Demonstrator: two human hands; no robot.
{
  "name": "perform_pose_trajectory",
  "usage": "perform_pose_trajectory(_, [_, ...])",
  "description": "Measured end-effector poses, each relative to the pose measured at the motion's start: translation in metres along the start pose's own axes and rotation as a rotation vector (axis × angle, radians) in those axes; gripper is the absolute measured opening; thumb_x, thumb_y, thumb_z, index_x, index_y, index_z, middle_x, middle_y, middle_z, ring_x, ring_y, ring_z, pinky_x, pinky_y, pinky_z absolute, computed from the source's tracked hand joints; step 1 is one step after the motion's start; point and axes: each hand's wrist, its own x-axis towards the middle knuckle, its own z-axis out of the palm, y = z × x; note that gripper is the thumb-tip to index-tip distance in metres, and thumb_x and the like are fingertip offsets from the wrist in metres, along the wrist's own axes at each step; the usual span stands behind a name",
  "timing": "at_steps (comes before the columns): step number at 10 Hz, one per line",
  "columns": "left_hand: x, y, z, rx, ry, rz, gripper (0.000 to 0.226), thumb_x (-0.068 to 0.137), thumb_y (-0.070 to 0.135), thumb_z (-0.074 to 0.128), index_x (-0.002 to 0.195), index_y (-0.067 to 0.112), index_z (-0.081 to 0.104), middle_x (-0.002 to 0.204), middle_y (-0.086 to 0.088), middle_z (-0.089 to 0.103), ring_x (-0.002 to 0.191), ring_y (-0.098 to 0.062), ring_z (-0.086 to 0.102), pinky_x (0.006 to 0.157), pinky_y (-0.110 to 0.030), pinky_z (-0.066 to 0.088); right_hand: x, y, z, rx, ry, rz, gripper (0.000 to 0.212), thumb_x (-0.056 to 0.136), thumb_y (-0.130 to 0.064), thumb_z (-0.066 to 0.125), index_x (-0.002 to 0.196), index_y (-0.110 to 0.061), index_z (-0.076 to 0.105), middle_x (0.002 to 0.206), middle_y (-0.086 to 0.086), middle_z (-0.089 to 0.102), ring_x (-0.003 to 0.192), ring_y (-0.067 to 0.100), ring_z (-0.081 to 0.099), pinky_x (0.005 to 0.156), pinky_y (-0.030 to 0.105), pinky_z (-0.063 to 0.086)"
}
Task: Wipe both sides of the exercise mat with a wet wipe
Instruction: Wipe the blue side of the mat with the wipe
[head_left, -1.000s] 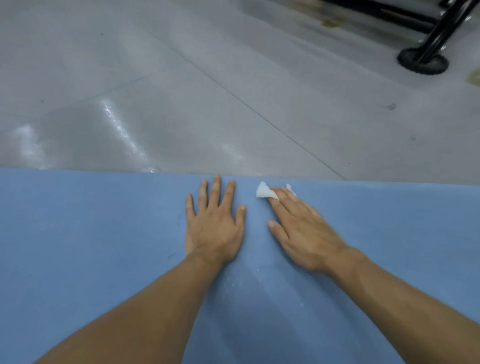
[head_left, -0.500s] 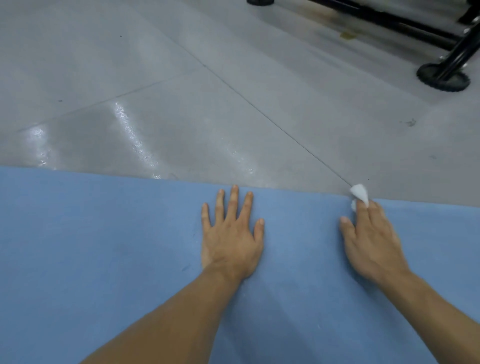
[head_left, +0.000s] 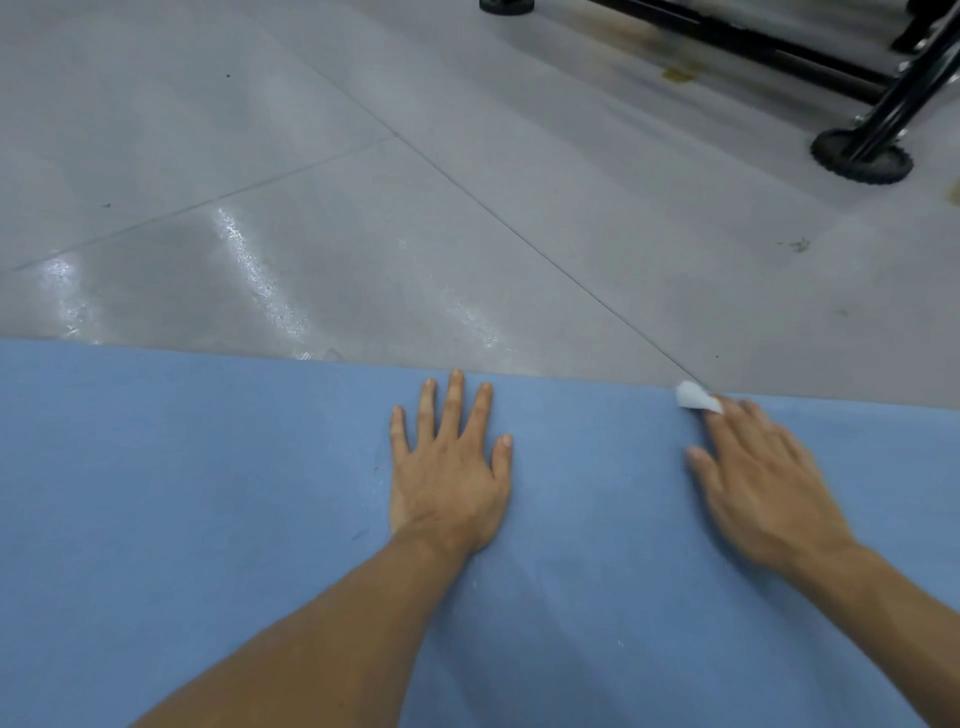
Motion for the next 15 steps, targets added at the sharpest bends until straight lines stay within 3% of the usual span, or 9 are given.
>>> perform_pose_trajectory(2, [0.0, 0.001, 0.0, 0.01, 0.002, -0.003, 0.064, 0.104, 0.057, 0.005, 0.162, 0.037, -0.014, 0.169, 0.01, -0.026, 0.155, -0.018, -0.028, 0.125, -0.053, -0.015, 0.0, 0.053, -0.011, 0.147, 0.039, 0.296, 0.065, 0.104, -0.041, 0.037, 0.165, -0.024, 0.02, 0.162, 0.008, 0.034, 0.148, 0.029, 0.03, 0.116, 0.058, 0.034])
perform_pose_trajectory(3, [0.001, 0.0, 0.001, 0.015, 0.002, -0.003, 0.065, 0.104, 0.057, 0.006, 0.162, 0.037, -0.013, 0.169, 0.009, -0.025, 0.155, -0.018, -0.027, 0.125, -0.053, -0.014, 0.002, 0.027, -0.005, 0.178, -0.013, 0.194, 0.067, 0.104, -0.05, 0.028, 0.165, -0.026, 0.016, 0.166, 0.009, 0.028, 0.155, 0.028, 0.02, 0.123, 0.055, 0.025])
perform_pose_trajectory(5, [0.0, 0.002, -0.002, 0.014, -0.007, -0.002, 0.065, 0.103, 0.058, 0.005, 0.162, 0.037, -0.014, 0.169, 0.01, -0.026, 0.155, -0.018, -0.027, 0.125, -0.052, -0.016, -0.044, -0.057, 0.009, 0.046, -0.09, -0.378, 0.073, 0.103, -0.061, 0.021, 0.165, -0.032, -0.002, 0.172, -0.013, -0.008, 0.159, 0.009, -0.012, 0.126, 0.027, -0.004])
perform_pose_trajectory(7, [0.002, 0.001, 0.0, 0.025, -0.002, 0.004, 0.065, 0.103, 0.059, 0.005, 0.162, 0.037, -0.013, 0.17, 0.009, -0.024, 0.155, -0.018, -0.026, 0.125, -0.053, -0.014, -0.102, -0.079, 0.027, -0.186, 0.02, -0.842, 0.069, 0.102, -0.067, 0.04, 0.146, -0.018, 0.06, 0.171, 0.0, 0.027, 0.156, 0.025, 0.028, 0.117, 0.04, 0.027])
perform_pose_trajectory(8, [0.002, -0.001, 0.002, 0.028, 0.006, 0.003, 0.065, 0.103, 0.059, 0.002, 0.162, 0.037, -0.012, 0.17, 0.01, -0.023, 0.156, -0.018, -0.025, 0.125, -0.053, -0.014, -0.096, -0.074, 0.023, -0.172, 0.031, -0.825, 0.073, 0.102, -0.066, 0.04, 0.153, -0.016, 0.051, 0.171, 0.0, 0.027, 0.157, 0.019, 0.027, 0.12, 0.037, 0.024])
perform_pose_trajectory(10, [0.002, 0.0, 0.0, 0.021, -0.004, 0.006, 0.065, 0.103, 0.059, 0.003, 0.162, 0.037, -0.014, 0.169, 0.01, -0.026, 0.155, -0.018, -0.028, 0.125, -0.052, -0.016, -0.039, -0.013, 0.006, -0.086, -0.056, -0.246, 0.076, 0.103, -0.067, 0.01, 0.167, -0.025, 0.015, 0.171, -0.006, 0.023, 0.159, 0.007, 0.004, 0.127, 0.027, -0.002])
perform_pose_trajectory(12, [0.001, 0.0, 0.0, 0.025, -0.003, 0.003, 0.065, 0.103, 0.059, 0.004, 0.162, 0.037, -0.014, 0.169, 0.01, -0.026, 0.155, -0.017, -0.027, 0.125, -0.052, -0.015, -0.007, 0.024, -0.002, 0.018, -0.064, 0.107, 0.087, 0.095, -0.074, 0.008, 0.165, -0.022, 0.016, 0.165, 0.004, 0.031, 0.155, 0.023, 0.022, 0.124, 0.047, 0.023])
perform_pose_trajectory(14, [0.0, 0.0, -0.001, 0.023, -0.005, 0.003, 0.065, 0.103, 0.059, 0.004, 0.162, 0.037, -0.014, 0.169, 0.01, -0.026, 0.155, -0.017, -0.027, 0.125, -0.052, -0.014, -0.048, -0.029, 0.001, 0.013, -0.121, -0.314, 0.078, 0.099, -0.074, 0.015, 0.166, -0.037, -0.001, 0.173, -0.014, 0.0, 0.161, 0.018, -0.005, 0.128, 0.046, 0.005])
perform_pose_trajectory(15, [0.001, 0.001, -0.001, 0.019, -0.002, 0.001, 0.065, 0.103, 0.059, 0.006, 0.163, 0.037, -0.012, 0.17, 0.011, -0.024, 0.156, -0.017, -0.025, 0.126, -0.052, -0.013, -0.091, -0.056, 0.014, -0.088, -0.051, -0.625, 0.077, 0.102, -0.071, 0.035, 0.16, -0.021, 0.039, 0.172, -0.006, 0.02, 0.157, 0.036, 0.022, 0.12, 0.049, 0.022])
